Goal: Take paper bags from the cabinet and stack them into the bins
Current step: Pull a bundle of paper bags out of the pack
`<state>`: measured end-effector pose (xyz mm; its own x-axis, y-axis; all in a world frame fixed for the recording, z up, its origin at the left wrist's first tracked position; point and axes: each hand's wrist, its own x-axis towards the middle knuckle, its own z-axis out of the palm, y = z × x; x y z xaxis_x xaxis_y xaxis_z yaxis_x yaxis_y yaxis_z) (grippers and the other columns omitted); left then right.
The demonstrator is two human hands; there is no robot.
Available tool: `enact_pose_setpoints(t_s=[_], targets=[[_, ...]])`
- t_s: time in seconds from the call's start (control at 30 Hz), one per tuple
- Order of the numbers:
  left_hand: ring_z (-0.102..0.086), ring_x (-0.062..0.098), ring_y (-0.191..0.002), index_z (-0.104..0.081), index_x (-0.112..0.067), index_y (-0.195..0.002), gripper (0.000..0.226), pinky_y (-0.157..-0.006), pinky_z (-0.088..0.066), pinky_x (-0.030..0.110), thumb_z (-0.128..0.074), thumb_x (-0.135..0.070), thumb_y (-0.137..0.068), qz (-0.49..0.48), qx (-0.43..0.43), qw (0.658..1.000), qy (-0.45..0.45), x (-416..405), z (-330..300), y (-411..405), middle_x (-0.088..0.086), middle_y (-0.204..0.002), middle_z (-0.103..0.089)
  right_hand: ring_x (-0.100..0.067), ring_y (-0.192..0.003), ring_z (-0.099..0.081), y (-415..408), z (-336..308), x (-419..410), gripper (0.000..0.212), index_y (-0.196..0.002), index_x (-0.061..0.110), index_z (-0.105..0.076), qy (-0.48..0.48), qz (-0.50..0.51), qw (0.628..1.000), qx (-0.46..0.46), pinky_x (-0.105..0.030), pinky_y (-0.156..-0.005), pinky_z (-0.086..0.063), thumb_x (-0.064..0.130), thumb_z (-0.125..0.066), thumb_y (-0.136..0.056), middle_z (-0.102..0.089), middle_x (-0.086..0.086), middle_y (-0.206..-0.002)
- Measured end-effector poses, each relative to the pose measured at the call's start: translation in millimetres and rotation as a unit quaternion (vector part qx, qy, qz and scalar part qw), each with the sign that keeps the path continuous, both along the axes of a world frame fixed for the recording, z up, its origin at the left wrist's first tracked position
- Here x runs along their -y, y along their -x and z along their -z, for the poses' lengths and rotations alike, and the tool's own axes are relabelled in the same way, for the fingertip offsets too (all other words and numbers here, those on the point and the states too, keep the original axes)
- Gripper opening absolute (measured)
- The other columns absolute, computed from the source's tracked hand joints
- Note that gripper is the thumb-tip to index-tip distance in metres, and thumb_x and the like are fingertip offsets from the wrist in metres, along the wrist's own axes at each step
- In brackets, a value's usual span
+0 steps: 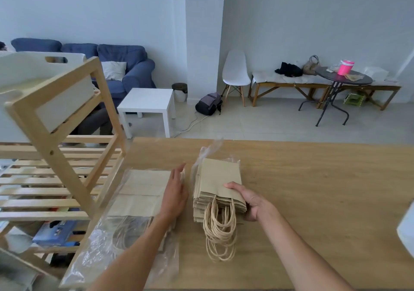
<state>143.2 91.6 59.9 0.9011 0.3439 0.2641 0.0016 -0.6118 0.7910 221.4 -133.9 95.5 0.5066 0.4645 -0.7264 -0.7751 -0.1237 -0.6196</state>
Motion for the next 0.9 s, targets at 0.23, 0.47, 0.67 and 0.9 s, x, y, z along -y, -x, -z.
enact_pose_setpoints(t_s=[0.23, 0.47, 0.67, 0.9], targets=[[-0.016, 0.024, -0.152, -0.019, -0.009, -0.153, 0.085, -0.123, -0.021, 0.041, -0.038, -0.026, -0.072, 0.193, 0.065, 0.922, -0.328, 3.4, -28.9, 38.2, 0.019, -0.162, -0.02, -0.028, -0.064, -0.075, 30.8, -35.2, 4.9, 0.032, -0.098, 0.001, -0.072, -0.003, -0.012, 1.0, 0.019, -0.037, -0.07, -0.063, 0.032, -0.074, -0.088, -0.077, -0.02, -0.082], [-0.06, 0.016, -0.122, -0.053, -0.016, -0.136, 0.059, -0.099, -0.052, 0.036, -0.069, -0.033, -0.081, 0.254, 0.067, 0.941, -0.212, 6.6, -49.7, 54.3, 0.002, -0.136, -0.063, -0.023, -0.066, -0.064, 56.3, -52.4, 9.5, 0.029, -0.087, 0.013, -0.068, 0.05, -0.044, 0.993, 0.099, -0.029, -0.067, -0.052, 0.042, -0.062, -0.086, -0.07, -0.009, -0.078], [-0.07, 0.004, -0.1, -0.059, -0.023, -0.127, 0.048, -0.09, -0.056, 0.024, -0.073, -0.032, -0.081, 0.256, 0.025, 0.959, -0.115, 8.8, -58.8, 69.8, -0.013, -0.114, -0.073, -0.023, -0.089, -0.072, 69.1, -64.3, 32.2, 0.075, -0.124, 0.014, -0.067, 0.052, -0.168, 0.971, 0.162, -0.03, -0.064, -0.061, 0.075, -0.033, -0.096, -0.071, -0.013, -0.114], [-0.069, 0.001, -0.096, -0.067, -0.02, -0.112, 0.035, -0.085, -0.055, 0.023, -0.083, -0.024, -0.08, 0.261, -0.034, 0.965, -0.002, 6.8, -61.5, 81.2, -0.014, -0.104, -0.074, -0.027, -0.072, -0.069, 84.1, -55.5, 51.7, 0.094, -0.144, 0.028, -0.049, 0.052, -0.18, 0.958, 0.216, -0.026, -0.052, -0.053, 0.093, -0.017, -0.083, -0.07, -0.021, -0.095]])
